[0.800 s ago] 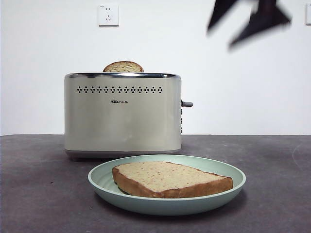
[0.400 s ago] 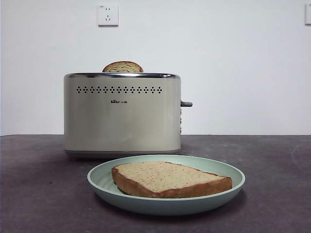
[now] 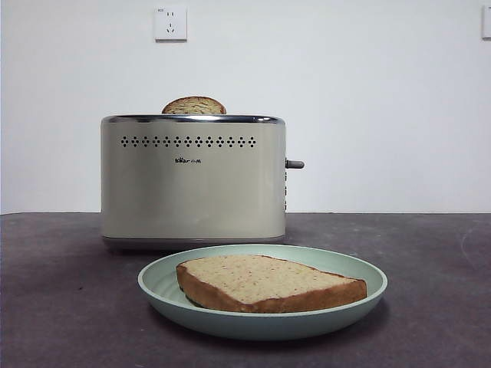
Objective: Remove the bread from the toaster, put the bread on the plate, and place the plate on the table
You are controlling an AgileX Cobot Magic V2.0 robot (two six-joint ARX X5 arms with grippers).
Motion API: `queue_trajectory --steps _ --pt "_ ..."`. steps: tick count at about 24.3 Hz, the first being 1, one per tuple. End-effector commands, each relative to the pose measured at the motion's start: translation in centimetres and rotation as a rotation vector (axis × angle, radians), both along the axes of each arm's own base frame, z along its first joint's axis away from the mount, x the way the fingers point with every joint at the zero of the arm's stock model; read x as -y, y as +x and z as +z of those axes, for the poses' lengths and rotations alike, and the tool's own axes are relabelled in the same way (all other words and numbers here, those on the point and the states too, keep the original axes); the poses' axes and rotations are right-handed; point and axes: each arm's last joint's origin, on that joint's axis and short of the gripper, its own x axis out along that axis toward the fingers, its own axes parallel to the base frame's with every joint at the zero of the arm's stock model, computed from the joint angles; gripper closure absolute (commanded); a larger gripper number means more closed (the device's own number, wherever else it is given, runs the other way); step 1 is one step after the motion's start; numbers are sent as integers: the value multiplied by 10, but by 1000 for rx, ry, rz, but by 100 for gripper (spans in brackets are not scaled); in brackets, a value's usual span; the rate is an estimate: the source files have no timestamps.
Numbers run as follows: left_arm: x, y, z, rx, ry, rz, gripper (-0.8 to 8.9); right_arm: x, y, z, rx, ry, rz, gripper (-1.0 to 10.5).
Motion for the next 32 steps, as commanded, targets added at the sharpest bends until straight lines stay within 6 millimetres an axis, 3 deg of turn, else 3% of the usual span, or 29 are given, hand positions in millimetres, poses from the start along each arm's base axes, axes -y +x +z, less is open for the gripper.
queue_trajectory --steps 1,15,21,24,26,32 --pt "1 1 0 2 -11 9 817 0 0 -1 5 -2 3 946" --pt "0 1 1 17 -5 11 817 0 0 -1 6 -4 -1 946" --pt "-20 0 15 278 -126 85 817 0 0 -1 5 -4 -1 946" --pt "-29 4 -15 437 -217 161 817 0 0 -1 5 -4 -1 946" --pt "-40 5 -57 502 -270 236 817 0 0 -1 5 -4 -1 946" --pt "-62 -5 -141 523 -361 404 817 0 0 -1 5 -4 -1 946"
